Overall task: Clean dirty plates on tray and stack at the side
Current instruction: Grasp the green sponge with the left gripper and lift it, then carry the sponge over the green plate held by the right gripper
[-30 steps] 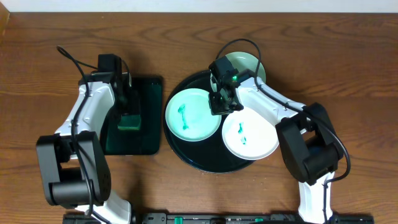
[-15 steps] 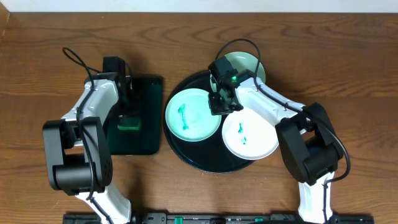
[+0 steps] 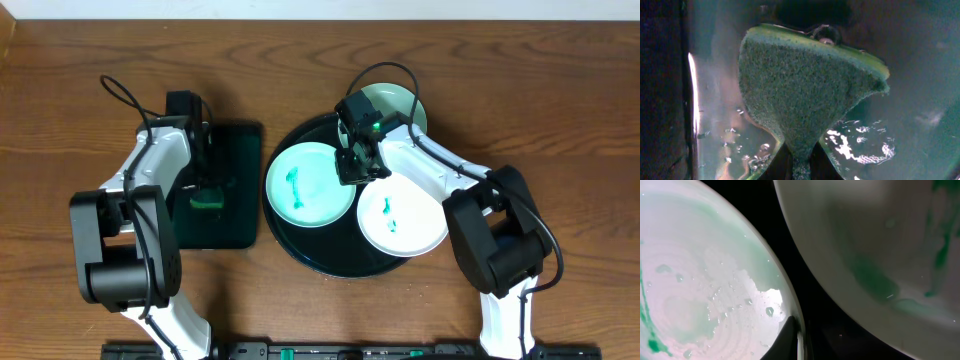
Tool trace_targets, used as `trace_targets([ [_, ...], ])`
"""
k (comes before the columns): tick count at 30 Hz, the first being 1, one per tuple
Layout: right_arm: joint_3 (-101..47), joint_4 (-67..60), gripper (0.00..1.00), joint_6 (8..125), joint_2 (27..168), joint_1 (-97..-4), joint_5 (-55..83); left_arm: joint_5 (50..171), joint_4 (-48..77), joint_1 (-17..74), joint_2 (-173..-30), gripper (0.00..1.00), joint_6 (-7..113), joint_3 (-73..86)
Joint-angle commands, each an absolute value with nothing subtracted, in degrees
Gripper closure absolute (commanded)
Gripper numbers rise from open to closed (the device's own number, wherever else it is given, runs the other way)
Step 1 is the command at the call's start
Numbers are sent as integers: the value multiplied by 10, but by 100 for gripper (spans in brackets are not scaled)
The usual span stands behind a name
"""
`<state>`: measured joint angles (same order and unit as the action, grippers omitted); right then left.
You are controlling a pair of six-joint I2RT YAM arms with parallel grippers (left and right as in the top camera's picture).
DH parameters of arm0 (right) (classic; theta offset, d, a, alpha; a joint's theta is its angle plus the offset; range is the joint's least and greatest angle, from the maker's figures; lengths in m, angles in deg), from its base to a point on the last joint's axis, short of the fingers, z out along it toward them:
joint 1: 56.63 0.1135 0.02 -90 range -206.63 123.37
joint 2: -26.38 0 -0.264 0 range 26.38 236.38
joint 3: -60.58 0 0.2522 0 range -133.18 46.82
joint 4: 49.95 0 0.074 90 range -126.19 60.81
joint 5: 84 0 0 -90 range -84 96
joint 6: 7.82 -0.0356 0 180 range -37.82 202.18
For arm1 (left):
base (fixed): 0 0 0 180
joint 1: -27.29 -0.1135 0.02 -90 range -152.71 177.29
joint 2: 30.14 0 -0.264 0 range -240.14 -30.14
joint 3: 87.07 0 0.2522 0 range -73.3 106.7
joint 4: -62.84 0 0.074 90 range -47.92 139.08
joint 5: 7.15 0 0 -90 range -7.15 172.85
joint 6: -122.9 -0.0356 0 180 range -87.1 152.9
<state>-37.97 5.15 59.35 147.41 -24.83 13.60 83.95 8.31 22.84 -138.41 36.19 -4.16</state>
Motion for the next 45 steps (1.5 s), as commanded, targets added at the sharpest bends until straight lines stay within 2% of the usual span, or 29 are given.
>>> trace_targets([
  [1, -378, 42, 97, 595, 1488, -231, 129, 833, 60, 226, -1369, 93, 366, -11],
  [11, -377, 39, 99, 595, 1488, -232, 129, 835, 8, 226, -1262, 93, 404, 24],
  [18, -377, 39, 99, 595, 1488, -232, 129, 838, -13, 226, -1257, 93, 428, 19],
  [29, -377, 39, 99, 595, 1488, -232, 129, 909, -20, 236, -1257, 93, 459, 19],
  [32, -377, 39, 99, 595, 1488, -232, 129, 939, -19, 261, -1257, 93, 479, 19],
  [45, -377, 39, 99, 595, 1488, -232, 130, 937, 17, 432, -1305, 93, 556, 19],
])
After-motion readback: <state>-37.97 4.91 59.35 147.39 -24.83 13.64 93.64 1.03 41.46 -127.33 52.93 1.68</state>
